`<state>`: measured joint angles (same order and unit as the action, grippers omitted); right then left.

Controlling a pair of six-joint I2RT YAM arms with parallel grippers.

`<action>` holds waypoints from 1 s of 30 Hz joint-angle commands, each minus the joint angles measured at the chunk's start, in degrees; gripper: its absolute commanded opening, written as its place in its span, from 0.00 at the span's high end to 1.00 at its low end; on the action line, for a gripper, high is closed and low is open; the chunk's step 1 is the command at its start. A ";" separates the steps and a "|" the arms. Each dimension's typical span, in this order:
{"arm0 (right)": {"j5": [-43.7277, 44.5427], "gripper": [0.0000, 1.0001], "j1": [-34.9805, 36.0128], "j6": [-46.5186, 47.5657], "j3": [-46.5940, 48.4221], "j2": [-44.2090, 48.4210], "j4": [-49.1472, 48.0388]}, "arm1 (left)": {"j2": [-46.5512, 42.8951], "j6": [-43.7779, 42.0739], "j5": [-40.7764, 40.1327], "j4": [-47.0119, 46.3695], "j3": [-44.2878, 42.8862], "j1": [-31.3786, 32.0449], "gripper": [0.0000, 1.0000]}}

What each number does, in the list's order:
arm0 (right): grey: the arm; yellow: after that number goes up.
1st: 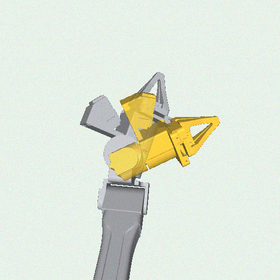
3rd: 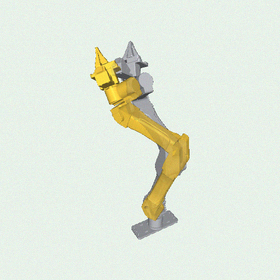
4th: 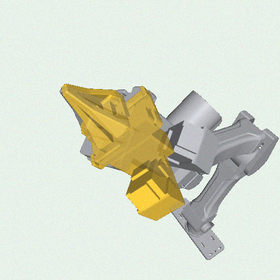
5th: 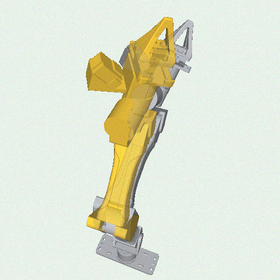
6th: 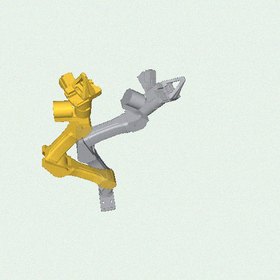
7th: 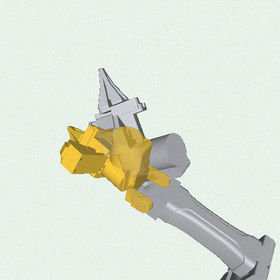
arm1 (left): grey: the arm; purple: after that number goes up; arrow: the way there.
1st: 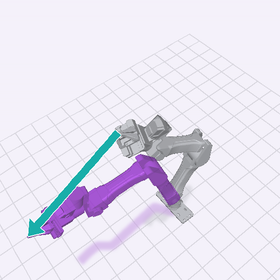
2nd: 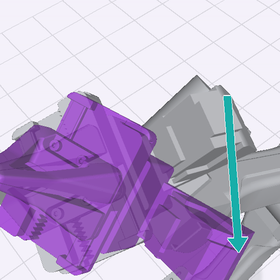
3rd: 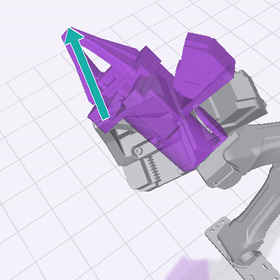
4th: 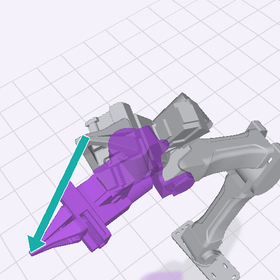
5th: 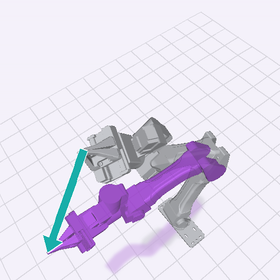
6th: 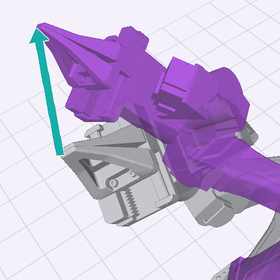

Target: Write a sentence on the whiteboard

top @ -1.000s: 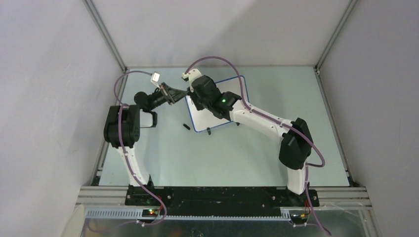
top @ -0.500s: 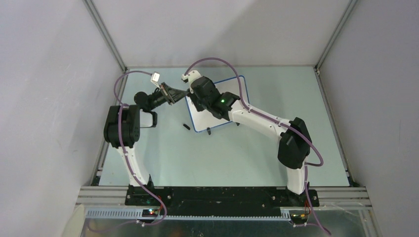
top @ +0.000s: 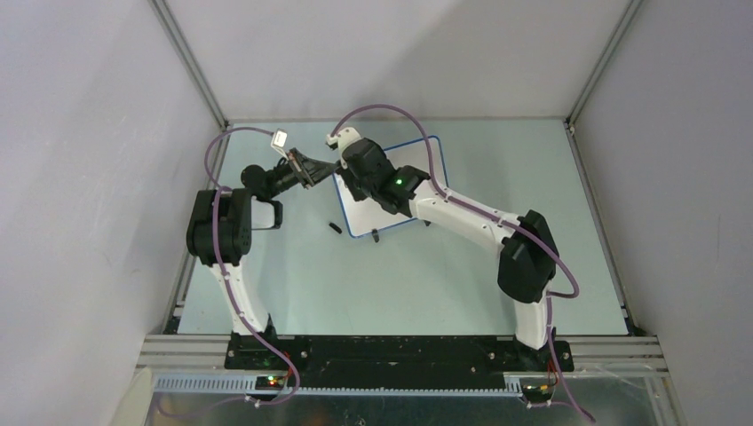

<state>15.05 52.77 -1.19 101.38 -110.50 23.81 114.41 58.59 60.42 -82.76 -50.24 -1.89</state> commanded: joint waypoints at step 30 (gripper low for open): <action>5.78 1.00 -1.54 0.79 0.95 -0.57 1.58 | -0.86 0.97 1.45 -4.01 -0.42 -0.06 1.00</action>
<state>16.93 52.60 -0.99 101.38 -111.59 25.12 114.41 58.57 60.40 -82.78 -50.24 -1.89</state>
